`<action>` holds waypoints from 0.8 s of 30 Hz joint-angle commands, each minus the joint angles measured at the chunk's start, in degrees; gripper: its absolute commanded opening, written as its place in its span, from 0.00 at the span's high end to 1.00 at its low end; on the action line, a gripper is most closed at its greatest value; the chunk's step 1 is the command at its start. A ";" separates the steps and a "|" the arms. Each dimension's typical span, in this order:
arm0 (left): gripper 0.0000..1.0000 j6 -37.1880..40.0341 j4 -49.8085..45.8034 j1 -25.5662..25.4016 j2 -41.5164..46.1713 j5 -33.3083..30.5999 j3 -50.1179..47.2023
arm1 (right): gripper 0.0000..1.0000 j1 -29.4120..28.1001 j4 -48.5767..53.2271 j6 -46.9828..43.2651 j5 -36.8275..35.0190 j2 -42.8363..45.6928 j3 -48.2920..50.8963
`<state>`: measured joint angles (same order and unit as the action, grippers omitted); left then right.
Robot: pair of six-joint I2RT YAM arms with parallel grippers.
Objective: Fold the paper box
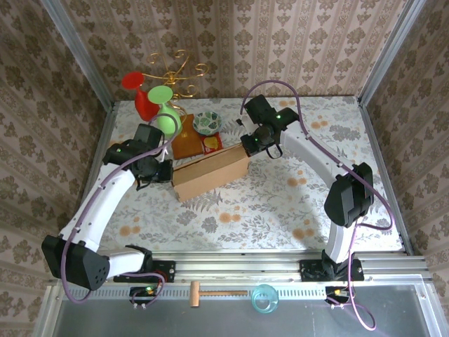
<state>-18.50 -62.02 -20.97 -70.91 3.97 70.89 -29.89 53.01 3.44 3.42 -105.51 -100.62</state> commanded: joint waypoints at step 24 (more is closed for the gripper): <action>1.00 -10.18 -6.93 5.18 -4.66 14.20 6.00 | 1.00 0.18 5.46 0.99 0.10 -1.54 -1.07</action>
<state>-26.26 -66.43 -16.71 -75.20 13.23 75.20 -29.89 53.93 3.49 3.42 -105.51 -100.88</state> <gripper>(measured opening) 0.052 0.057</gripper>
